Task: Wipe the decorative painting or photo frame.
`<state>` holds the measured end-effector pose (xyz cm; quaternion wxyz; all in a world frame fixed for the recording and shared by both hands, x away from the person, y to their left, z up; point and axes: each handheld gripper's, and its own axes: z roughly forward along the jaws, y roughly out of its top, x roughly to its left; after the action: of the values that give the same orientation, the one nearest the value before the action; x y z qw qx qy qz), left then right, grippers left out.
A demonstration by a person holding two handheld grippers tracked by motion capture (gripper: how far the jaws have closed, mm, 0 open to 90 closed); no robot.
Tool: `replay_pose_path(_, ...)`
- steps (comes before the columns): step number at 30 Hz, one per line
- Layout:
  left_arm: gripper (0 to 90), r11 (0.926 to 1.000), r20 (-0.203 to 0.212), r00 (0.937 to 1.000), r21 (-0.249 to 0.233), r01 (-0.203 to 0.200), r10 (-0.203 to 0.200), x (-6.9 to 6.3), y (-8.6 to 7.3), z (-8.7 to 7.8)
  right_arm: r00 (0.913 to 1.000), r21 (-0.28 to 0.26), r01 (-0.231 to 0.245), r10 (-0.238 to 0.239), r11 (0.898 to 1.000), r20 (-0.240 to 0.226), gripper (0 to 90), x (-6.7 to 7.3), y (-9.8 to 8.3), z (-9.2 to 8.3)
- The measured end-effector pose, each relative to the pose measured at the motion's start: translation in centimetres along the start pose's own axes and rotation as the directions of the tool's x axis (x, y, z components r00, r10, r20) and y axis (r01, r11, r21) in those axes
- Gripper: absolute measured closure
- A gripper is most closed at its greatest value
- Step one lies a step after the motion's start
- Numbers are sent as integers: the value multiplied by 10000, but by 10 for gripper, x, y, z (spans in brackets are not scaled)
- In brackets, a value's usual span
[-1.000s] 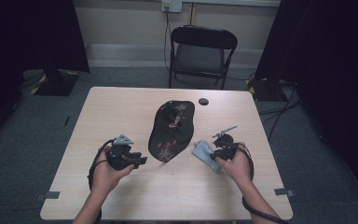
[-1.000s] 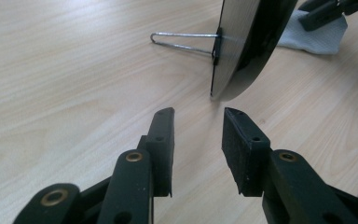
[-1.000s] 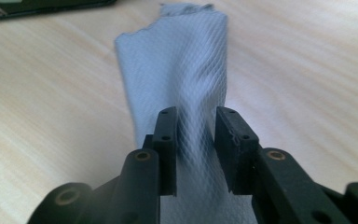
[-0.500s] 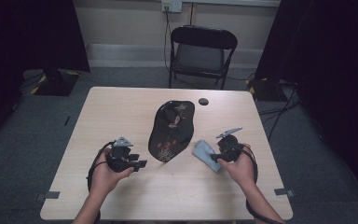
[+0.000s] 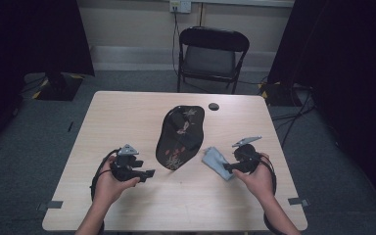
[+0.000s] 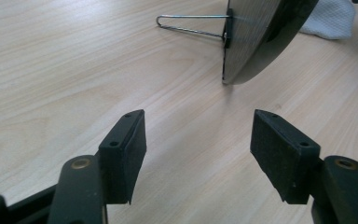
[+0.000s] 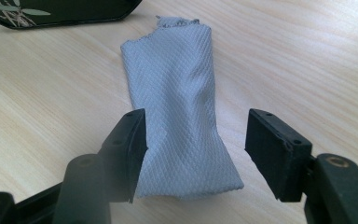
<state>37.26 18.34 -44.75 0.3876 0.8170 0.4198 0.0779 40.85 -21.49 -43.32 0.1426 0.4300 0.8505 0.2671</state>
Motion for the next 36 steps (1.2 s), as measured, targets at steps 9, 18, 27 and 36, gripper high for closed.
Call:
replay_pose_path(9,313,9996,-128,9996,-82,258,-259,9,-3,-2,9998,-129,77,-79,9999,-159,341,-1,-8,-1)
replay_pose_path(18,306,9992,-149,9991,40,397,-396,13,-7,-2,9997,-300,-22,14,9995,-237,316,-7,-16,-6)
replay_pose_path(27,298,9973,-215,9971,-65,734,-735,20,-11,-2,9991,-429,-142,125,9990,-399,306,-11,-27,-9)
replay_pose_path(36,290,9971,-341,9967,130,747,-742,29,-15,-3,9983,-624,-263,231,9977,-526,292,-15,-36,-11)
